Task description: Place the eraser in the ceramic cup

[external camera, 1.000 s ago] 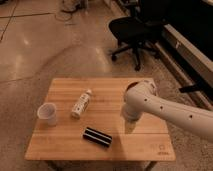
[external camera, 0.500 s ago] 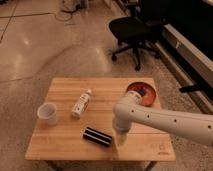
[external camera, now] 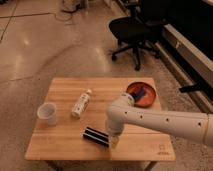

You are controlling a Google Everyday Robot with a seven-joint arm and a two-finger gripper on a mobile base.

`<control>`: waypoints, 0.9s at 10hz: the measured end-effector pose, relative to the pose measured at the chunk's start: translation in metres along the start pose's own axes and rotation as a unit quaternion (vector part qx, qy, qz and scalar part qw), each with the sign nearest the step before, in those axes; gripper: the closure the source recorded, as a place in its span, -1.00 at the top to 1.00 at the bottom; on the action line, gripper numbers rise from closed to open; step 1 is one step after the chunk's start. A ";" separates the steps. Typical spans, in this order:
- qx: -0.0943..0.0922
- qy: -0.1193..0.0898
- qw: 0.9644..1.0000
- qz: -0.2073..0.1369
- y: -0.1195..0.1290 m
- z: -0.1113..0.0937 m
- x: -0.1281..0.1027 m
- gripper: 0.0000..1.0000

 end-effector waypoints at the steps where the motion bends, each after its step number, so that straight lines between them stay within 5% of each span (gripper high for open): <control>1: 0.002 -0.004 1.000 0.006 0.001 0.000 -0.005 0.30; 5: 0.014 0.000 1.000 0.019 -0.005 0.007 -0.020 0.30; 9: 0.046 0.012 0.998 0.030 -0.023 0.006 -0.034 0.30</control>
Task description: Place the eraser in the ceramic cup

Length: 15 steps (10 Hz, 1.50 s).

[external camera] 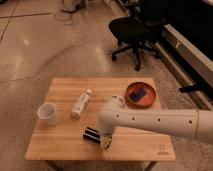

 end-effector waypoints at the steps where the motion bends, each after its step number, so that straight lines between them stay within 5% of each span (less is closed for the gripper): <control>1: 0.002 0.003 1.000 0.005 0.000 0.002 -0.002 0.30; 6: -0.011 0.039 0.999 0.024 0.011 0.032 -0.005 0.30; 11: 0.021 0.036 0.996 0.076 -0.016 0.022 -0.008 0.30; 15: 0.022 0.042 0.996 0.077 -0.016 0.026 -0.011 0.30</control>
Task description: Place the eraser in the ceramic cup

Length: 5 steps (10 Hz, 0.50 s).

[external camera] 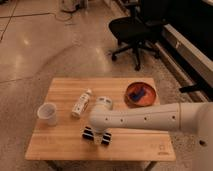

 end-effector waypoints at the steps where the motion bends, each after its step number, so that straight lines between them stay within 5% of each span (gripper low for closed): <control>1: -0.002 0.004 1.000 -0.002 0.001 0.003 -0.001 0.30; 5: -0.003 0.021 1.000 -0.010 -0.007 0.009 -0.008 0.30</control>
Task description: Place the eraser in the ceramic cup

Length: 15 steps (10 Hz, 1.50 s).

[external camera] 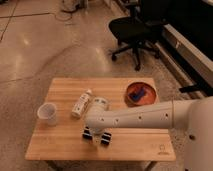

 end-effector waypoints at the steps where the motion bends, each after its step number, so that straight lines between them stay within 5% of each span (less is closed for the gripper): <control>1: 0.002 0.002 1.000 -0.003 -0.005 0.000 -0.004 0.29; 3: 0.003 0.005 1.000 -0.010 -0.008 0.001 -0.006 0.06; 8: -0.004 0.013 1.000 -0.022 -0.002 0.014 -0.003 -0.94; 13: -0.009 0.015 0.999 -0.035 0.001 0.020 0.000 -1.00; 15: -0.015 -0.005 0.998 -0.063 0.011 0.016 -0.003 -1.00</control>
